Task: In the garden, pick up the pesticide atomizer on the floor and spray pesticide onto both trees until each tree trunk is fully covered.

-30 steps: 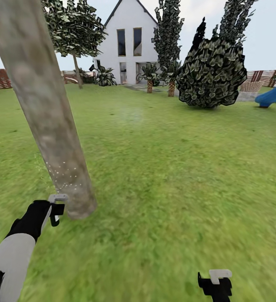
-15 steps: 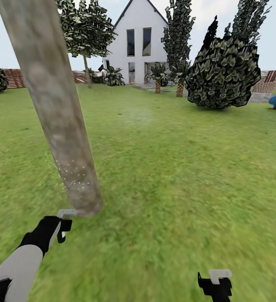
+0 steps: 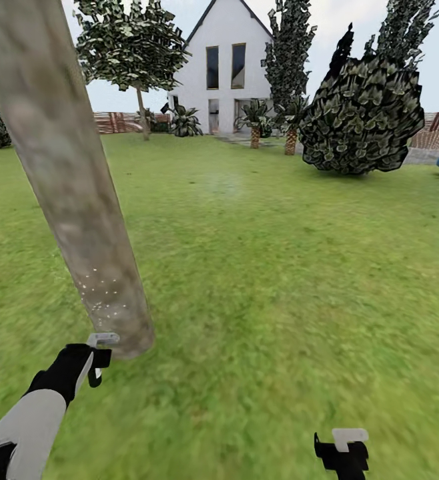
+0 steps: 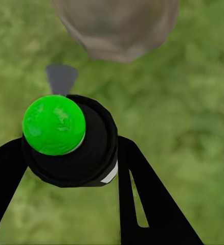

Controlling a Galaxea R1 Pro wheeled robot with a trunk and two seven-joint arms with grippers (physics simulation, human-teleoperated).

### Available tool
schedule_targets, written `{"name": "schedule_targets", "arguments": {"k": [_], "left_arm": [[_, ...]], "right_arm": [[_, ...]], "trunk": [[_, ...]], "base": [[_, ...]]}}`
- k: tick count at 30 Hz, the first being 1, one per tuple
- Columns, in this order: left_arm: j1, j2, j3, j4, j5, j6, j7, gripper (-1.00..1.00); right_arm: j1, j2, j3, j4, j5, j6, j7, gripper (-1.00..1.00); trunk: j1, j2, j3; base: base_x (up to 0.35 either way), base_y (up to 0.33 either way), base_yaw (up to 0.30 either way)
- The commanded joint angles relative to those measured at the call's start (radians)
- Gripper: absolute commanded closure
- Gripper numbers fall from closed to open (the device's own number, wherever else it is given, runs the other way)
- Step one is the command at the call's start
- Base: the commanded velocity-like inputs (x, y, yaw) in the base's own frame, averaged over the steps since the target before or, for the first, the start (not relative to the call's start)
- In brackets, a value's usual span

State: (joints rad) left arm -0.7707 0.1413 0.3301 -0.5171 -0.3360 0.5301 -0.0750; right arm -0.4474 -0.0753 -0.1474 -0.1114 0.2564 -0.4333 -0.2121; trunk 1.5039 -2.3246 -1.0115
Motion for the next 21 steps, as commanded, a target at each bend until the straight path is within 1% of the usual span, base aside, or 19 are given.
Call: {"name": "schedule_targets", "arguments": {"k": [1, 7, 18, 21], "left_arm": [[-0.001, -0.002, 0.007, -0.002, -0.011, 0.003, -0.008, 1.00], [-0.001, -0.004, 0.008, -0.005, -0.008, 0.002, -0.008, 1.00], [-0.001, -0.005, 0.009, -0.006, -0.008, 0.001, -0.008, 1.00], [-0.001, -0.004, 0.009, -0.007, -0.008, 0.001, -0.008, 1.00]], "right_arm": [[0.000, 0.000, -0.008, 0.001, 0.011, -0.003, -0.003, -1.00], [0.000, 0.000, -0.007, 0.001, 0.011, -0.003, -0.003, -1.00], [0.000, 0.000, -0.007, 0.001, 0.011, -0.003, -0.003, -1.00], [0.000, 0.000, -0.007, 0.001, 0.011, -0.002, -0.003, -1.00]], "trunk": [[0.000, 0.000, -0.001], [0.000, 0.000, -0.001], [0.000, 0.000, -0.001], [0.000, 0.000, -0.001]], "base": [[0.216, -0.201, 0.259], [0.144, -0.244, 0.275], [0.002, -0.275, 0.009], [0.075, -0.275, 0.000]]}}
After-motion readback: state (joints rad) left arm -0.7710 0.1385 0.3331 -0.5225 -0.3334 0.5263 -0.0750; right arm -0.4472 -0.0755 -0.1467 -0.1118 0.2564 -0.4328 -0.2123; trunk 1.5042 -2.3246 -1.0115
